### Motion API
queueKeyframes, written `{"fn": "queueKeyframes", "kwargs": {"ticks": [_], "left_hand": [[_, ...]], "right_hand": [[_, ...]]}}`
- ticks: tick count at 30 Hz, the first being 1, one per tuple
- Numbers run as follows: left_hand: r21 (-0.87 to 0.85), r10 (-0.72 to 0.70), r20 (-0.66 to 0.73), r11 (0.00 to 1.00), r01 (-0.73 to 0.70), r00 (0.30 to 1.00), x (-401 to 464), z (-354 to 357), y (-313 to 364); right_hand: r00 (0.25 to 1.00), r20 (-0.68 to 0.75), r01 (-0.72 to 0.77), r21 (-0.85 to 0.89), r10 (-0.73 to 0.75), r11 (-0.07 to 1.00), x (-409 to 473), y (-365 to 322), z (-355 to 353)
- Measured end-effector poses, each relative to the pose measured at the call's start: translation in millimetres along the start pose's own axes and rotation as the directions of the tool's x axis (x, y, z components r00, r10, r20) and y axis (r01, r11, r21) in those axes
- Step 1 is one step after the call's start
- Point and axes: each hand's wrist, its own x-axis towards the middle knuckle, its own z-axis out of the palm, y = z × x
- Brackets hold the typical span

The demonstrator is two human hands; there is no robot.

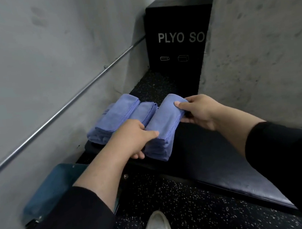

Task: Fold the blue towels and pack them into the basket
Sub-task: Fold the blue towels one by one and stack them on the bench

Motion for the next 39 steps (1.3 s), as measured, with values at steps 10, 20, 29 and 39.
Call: {"fn": "queueKeyframes", "kwargs": {"ticks": [10, 20, 29, 39], "left_hand": [[0.594, 0.191, 0.071, 0.781, -0.195, 0.979, 4.3, 7.1, 12.7], [0.786, 0.214, 0.269, 0.515, -0.343, 0.939, 3.3, 14.8, 22.0], [0.648, 0.311, 0.057, 0.711, -0.272, 0.949, 0.8, 9.0, 36.6], [0.359, 0.52, -0.17, 0.823, -0.439, 0.837, -15.6, 62.4, 89.6]], "right_hand": [[0.985, -0.101, 0.077, -0.466, -0.14, 0.882, 25.0, 23.7, 20.2], [0.81, 0.307, 0.45, -0.871, -0.499, 0.196, 14.7, 48.6, 9.3], [0.816, 0.194, 0.472, -0.767, -0.544, 0.435, -2.3, 40.6, -6.6], [0.829, 0.001, 0.377, -0.74, -0.559, 0.557, -94.6, 46.5, -98.9]]}}
